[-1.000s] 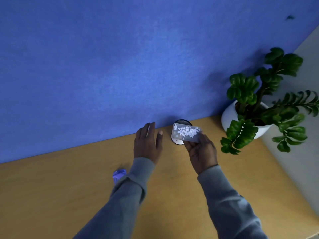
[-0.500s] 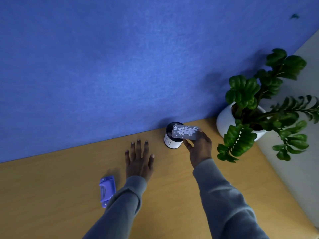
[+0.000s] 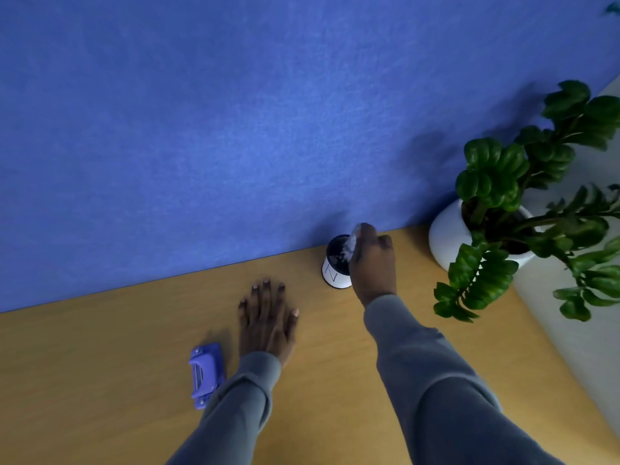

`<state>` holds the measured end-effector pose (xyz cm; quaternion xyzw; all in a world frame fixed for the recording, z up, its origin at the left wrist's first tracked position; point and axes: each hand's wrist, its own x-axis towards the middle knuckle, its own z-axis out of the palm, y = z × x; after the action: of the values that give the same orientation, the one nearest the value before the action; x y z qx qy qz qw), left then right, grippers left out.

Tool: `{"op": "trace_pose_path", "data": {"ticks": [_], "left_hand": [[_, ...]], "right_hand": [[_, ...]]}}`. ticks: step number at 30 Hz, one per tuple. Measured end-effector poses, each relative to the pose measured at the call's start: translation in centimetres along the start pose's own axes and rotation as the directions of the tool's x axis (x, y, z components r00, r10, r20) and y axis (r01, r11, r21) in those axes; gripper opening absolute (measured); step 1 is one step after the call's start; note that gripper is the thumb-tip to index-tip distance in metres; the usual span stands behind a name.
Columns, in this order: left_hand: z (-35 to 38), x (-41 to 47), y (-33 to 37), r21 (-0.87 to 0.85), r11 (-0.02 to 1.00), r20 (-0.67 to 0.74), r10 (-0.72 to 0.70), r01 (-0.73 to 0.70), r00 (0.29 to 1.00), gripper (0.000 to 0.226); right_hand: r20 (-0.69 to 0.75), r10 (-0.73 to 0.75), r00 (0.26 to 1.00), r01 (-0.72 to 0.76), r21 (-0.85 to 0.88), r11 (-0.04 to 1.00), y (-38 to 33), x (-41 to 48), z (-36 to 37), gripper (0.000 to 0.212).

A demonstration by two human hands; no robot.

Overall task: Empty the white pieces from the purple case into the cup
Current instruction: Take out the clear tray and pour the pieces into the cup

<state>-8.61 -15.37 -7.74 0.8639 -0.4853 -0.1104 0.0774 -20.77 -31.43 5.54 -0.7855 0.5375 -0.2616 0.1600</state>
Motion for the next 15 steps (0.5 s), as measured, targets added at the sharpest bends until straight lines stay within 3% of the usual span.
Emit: {"op": "trace_pose_path", "data": {"ticks": [3,8,15], "left_hand": [[0.11,-0.01,-0.06,0.005,1.000,-0.010,0.008,-0.008,1.000,0.066],[-0.06,-0.10,-0.13,-0.001,1.000,-0.013,0.014,-0.014,1.000,0.066],[-0.05,-0.03,-0.15,-0.007,1.000,-0.030,0.022,-0.023,0.999,0.064]], "right_hand": [[0.175,-0.184,0.967,0.220,-0.217,0.951,-0.38,-0.33,0.19,0.045],[0.196,-0.288,0.937,0.347,-0.429,0.834,-0.12,-0.89,-0.16,0.059],[0.218,-0.321,0.922,0.386,-0.427,0.818,-0.15,-0.73,-0.60,0.059]]}}
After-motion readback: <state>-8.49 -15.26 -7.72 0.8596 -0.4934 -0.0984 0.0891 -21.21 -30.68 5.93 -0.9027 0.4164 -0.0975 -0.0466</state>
